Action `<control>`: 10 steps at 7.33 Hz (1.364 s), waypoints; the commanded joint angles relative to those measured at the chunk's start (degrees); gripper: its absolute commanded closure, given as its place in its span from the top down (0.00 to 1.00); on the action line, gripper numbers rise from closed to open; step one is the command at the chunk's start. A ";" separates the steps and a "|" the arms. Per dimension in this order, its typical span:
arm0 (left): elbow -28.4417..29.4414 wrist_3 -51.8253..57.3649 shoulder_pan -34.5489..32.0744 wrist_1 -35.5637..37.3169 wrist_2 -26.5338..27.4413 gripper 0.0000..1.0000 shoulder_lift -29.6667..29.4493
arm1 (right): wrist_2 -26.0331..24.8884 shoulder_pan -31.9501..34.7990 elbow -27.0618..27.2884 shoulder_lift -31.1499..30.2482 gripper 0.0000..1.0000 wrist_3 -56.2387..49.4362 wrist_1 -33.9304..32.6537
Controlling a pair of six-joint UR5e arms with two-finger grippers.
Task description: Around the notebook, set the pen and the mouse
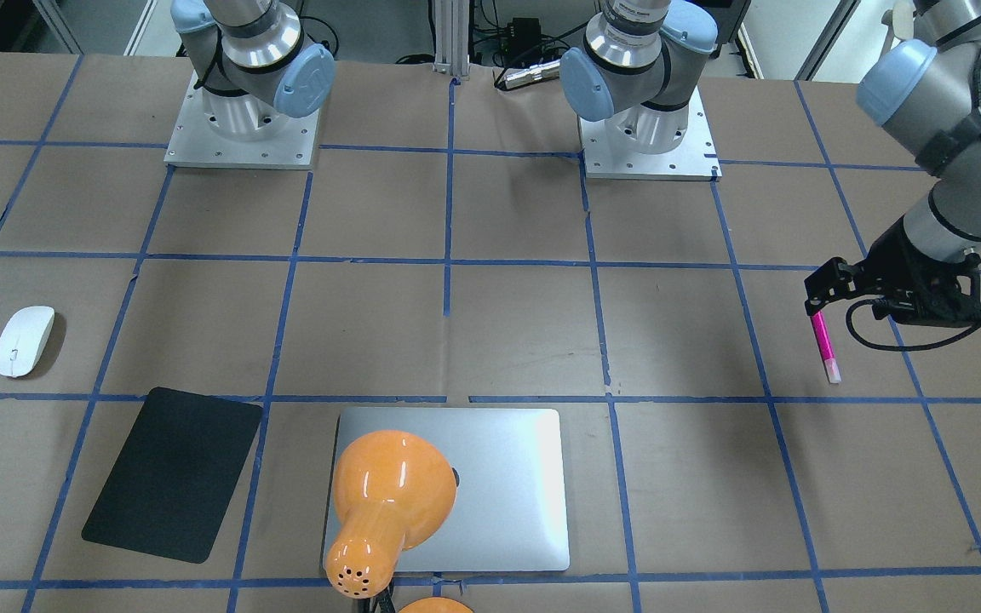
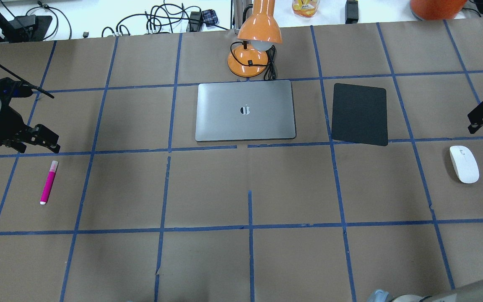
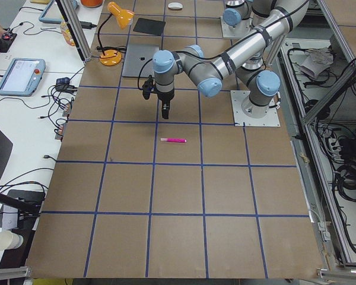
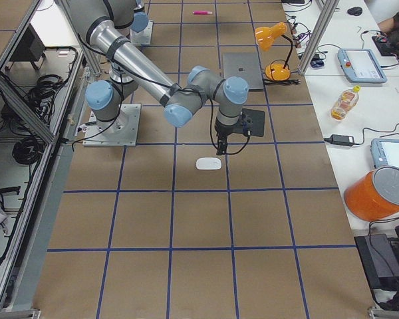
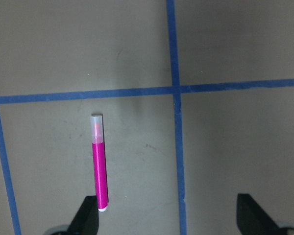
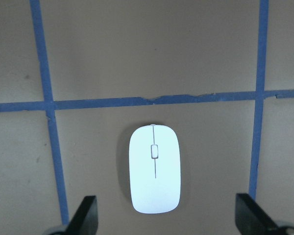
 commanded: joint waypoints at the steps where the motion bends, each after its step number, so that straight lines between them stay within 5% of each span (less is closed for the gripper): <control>1: -4.72 4.77 4.60 9.78 -0.12 1.00 -5.40 | 0.07 -0.72 1.83 4.76 1.00 -1.59 -6.48; 4: -6.14 6.10 5.76 16.66 0.06 1.00 -11.92 | 0.16 -0.72 6.74 6.01 1.00 -1.77 -12.74; 6: -6.23 4.35 5.76 16.67 0.06 0.47 -12.90 | -0.01 -0.72 7.64 6.09 1.00 -2.90 -13.46; 7: -6.06 4.34 5.76 16.75 0.06 0.13 -13.08 | 0.07 -0.72 7.64 7.05 1.00 -5.09 -13.37; 8: -5.88 4.34 5.76 16.67 0.14 0.00 -12.99 | -0.01 -0.72 7.55 7.85 1.00 -5.20 -13.37; 10: -6.23 4.17 5.67 16.23 0.23 0.00 -12.29 | -0.63 -0.81 7.64 7.94 1.00 -5.11 -13.37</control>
